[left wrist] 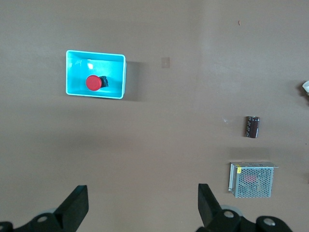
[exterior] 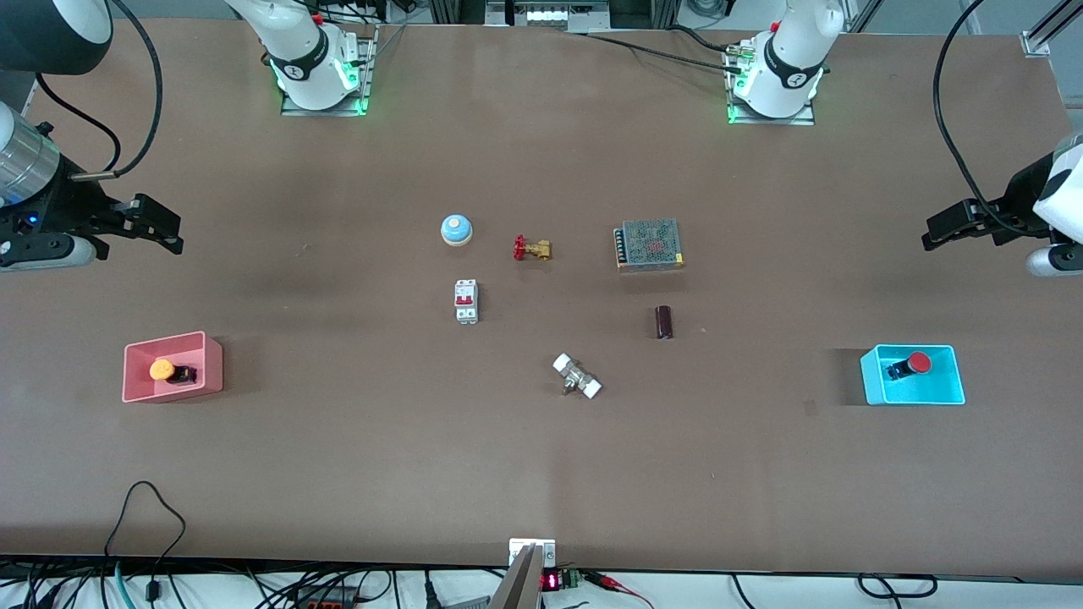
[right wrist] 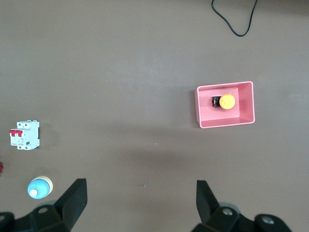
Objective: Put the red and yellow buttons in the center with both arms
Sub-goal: 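Reach the right gripper to the pink box while the left gripper reaches cyan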
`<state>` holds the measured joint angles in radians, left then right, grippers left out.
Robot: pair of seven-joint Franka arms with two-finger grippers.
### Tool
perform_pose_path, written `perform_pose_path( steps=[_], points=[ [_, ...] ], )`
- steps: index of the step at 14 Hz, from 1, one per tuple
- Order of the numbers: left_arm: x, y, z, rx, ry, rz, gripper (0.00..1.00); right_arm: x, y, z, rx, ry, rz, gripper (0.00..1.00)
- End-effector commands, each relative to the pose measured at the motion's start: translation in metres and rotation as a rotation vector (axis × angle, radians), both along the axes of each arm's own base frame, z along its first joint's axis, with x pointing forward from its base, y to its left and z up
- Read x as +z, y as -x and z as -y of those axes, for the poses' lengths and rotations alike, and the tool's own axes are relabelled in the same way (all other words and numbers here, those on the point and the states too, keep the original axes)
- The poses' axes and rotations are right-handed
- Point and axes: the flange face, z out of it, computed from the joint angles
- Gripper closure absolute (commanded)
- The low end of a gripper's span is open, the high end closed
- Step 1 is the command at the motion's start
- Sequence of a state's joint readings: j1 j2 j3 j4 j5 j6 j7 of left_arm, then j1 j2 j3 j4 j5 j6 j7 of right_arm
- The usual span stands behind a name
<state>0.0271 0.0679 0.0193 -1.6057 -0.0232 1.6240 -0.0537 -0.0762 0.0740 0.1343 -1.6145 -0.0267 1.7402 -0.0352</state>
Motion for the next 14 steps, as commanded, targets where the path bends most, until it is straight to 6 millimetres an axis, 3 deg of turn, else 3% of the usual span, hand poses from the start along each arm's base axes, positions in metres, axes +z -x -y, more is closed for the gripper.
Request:
perform_pose_path(
  steps=[1,6,9,11,13,14],
  points=[
    [0.006,0.011,0.000,-0.008,0.005,-0.011,0.00,0.003,-0.001,-0.001,-0.005,0.000,-0.007,0.00],
    [-0.010,-0.006,-0.005,-0.002,0.004,-0.027,0.00,-0.002,-0.005,-0.001,-0.003,-0.001,-0.009,0.00],
    [-0.043,-0.038,-0.014,0.012,0.004,-0.063,0.00,-0.018,-0.011,0.000,-0.007,-0.024,-0.039,0.00],
    [-0.074,-0.066,-0.046,0.060,0.006,-0.089,0.00,-0.027,-0.014,0.000,-0.006,-0.026,-0.057,0.00],
    [-0.111,-0.086,-0.063,0.082,0.006,-0.125,0.00,-0.037,-0.018,0.006,-0.014,-0.027,-0.074,0.00],
    [-0.127,-0.096,-0.085,0.113,0.007,-0.123,0.00,-0.042,-0.020,0.010,-0.017,-0.028,-0.082,0.00]
  ],
)
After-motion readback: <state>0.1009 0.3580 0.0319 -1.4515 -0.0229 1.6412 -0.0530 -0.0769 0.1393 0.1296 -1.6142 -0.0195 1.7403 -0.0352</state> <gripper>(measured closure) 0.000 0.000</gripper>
